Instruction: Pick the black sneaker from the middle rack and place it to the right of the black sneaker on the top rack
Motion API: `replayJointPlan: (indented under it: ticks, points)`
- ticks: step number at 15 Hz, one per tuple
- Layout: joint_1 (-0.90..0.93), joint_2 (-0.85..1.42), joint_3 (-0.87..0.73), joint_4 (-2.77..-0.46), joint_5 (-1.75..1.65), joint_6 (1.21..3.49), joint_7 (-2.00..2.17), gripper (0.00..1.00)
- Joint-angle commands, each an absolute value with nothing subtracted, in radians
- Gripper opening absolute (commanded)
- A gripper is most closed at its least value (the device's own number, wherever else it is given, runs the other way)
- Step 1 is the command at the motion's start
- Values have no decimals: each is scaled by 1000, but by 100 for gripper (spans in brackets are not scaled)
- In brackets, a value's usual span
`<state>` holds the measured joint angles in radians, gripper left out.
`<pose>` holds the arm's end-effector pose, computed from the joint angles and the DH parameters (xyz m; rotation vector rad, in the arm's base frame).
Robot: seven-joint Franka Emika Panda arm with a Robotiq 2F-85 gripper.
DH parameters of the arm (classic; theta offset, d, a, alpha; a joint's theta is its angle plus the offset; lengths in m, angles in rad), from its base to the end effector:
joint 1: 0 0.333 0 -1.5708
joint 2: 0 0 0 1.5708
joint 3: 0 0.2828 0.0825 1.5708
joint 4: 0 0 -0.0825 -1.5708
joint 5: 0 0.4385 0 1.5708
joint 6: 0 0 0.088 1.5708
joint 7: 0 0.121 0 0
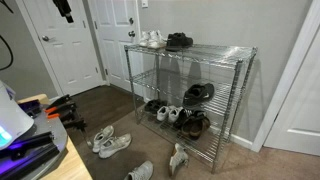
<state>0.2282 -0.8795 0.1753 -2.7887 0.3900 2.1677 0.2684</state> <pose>0.3610 0.1599 0.4119 -2.8453 0.1271 -0.2614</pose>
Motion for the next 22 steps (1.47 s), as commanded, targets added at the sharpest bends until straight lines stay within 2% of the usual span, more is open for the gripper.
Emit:
replayJointPlan:
  ticks: [1,10,13,22]
  points:
    - [222,-879,179,-2797,393,2158,265,100]
    - [222,-872,179,-2816,393,2158,265,100]
    - [233,-764,144,-2787,428,2192,222,100]
    - [116,-305,57,-2667,373,2657,152,100]
